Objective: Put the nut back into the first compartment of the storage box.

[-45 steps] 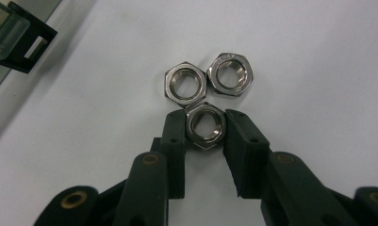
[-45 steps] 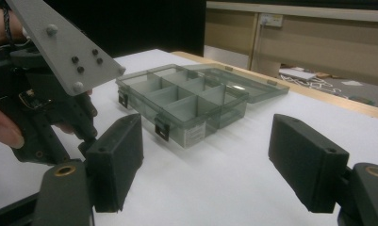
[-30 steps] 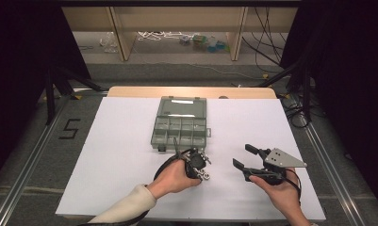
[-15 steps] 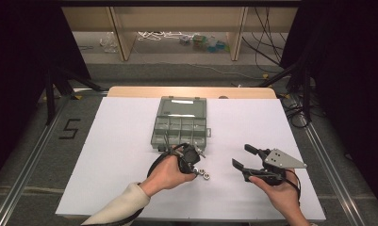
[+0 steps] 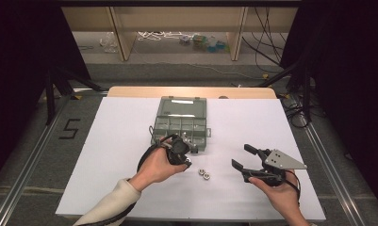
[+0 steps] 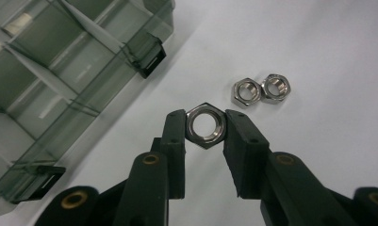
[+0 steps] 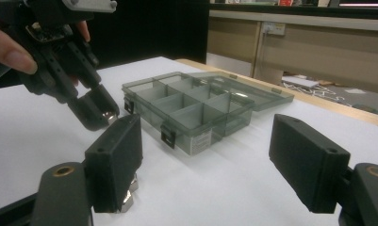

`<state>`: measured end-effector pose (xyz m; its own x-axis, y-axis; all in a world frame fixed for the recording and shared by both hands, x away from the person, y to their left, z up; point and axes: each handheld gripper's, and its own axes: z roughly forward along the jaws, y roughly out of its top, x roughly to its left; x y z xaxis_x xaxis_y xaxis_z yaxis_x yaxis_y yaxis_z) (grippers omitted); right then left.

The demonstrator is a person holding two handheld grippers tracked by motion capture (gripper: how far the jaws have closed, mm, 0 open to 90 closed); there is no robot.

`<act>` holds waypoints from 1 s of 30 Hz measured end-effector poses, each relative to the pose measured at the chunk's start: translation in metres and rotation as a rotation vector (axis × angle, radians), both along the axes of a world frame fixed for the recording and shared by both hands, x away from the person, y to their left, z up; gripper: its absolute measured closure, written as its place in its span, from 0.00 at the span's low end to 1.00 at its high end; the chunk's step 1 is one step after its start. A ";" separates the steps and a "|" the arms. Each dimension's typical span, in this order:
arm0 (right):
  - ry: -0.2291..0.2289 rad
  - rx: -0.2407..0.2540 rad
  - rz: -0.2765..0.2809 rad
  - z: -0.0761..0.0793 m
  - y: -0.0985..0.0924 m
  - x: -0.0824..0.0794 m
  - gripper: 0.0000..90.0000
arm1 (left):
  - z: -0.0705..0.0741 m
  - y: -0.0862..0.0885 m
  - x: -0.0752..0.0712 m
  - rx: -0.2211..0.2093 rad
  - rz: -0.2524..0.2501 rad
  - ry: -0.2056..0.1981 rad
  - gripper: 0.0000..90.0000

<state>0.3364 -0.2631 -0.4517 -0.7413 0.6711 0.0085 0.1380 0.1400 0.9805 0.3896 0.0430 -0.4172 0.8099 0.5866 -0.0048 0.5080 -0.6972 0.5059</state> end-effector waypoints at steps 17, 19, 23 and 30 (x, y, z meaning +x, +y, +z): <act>0.024 -0.022 -0.008 0.000 -0.001 -0.002 0.30 | 0.013 0.017 0.012 -0.011 0.051 -0.033 0.78; 0.020 -0.017 -0.010 0.000 0.000 -0.002 0.30 | 0.013 0.018 0.013 -0.012 0.058 -0.031 0.78; 0.019 -0.019 -0.012 0.000 0.000 -0.002 0.30 | 0.015 0.021 0.016 -0.012 0.069 -0.034 0.78; 0.021 -0.015 -0.008 0.000 0.001 -0.002 0.30 | 0.022 0.026 0.022 -0.002 0.067 -0.046 0.78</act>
<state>0.3346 -0.2625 -0.4520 -0.7357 0.6771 0.0140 0.1598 0.1534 0.9752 0.4112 0.0686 -0.3952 0.7681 0.6396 0.0301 0.5299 -0.6614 0.5308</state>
